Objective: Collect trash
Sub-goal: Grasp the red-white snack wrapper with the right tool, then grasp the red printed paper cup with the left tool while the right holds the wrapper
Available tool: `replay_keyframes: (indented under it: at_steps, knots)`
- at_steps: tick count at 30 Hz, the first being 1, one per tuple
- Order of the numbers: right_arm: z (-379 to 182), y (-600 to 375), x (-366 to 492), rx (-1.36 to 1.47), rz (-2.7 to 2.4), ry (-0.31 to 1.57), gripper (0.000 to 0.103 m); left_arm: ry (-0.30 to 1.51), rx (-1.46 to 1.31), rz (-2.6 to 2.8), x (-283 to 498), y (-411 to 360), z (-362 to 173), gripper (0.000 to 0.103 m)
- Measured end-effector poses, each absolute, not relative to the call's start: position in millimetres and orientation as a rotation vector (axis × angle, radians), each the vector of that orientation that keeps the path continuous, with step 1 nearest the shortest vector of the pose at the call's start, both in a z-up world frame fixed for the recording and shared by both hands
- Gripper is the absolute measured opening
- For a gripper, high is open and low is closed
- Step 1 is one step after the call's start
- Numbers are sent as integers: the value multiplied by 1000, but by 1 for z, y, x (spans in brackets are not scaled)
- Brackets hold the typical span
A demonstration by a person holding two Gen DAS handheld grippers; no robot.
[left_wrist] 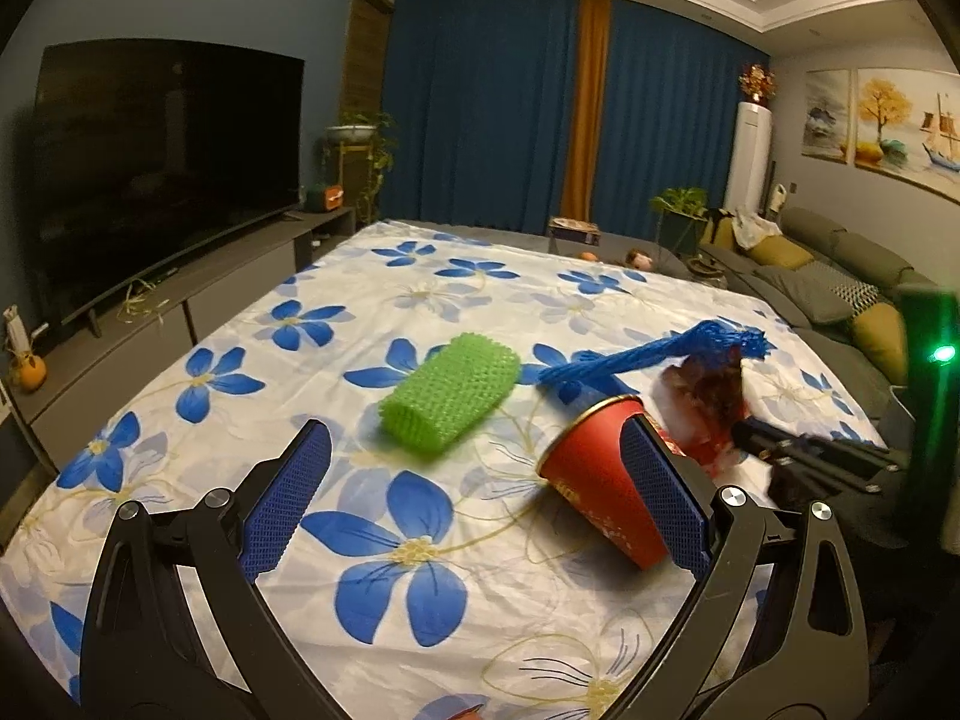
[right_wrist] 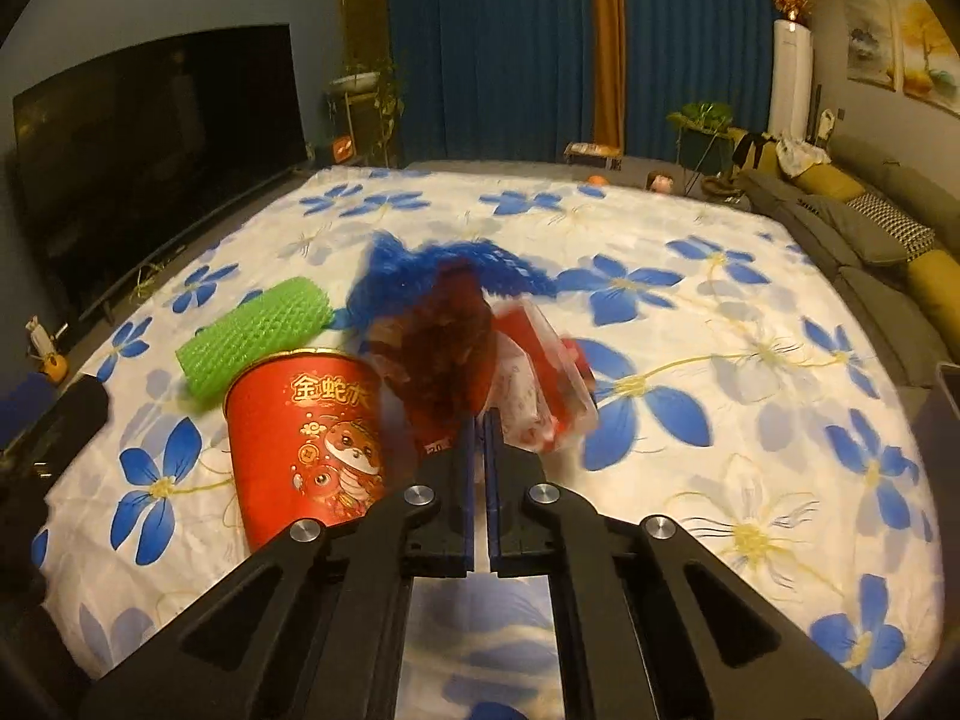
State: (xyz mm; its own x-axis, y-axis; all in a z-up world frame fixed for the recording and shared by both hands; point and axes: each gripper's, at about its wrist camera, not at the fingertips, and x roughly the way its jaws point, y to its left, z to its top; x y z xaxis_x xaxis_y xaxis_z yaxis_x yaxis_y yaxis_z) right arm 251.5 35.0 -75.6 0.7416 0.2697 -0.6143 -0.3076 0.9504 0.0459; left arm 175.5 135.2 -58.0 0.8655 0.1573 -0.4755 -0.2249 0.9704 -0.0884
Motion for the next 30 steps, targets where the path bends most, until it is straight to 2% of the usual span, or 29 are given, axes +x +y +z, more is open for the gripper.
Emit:
replay_keyframes:
  at_steps: [11, 23, 30]
  knots:
    - [-56, -5, 219, 18, 296, 600, 4, 503, -152, 127, 185, 121, -62, 95]
    - [-61, -20, 202, 36, 292, 597, 4, 623, -193, -77, 235, 118, -76, 95]
    - [-60, -19, 197, 34, 302, 591, 4, 688, -147, -190, 244, 114, -85, 77]
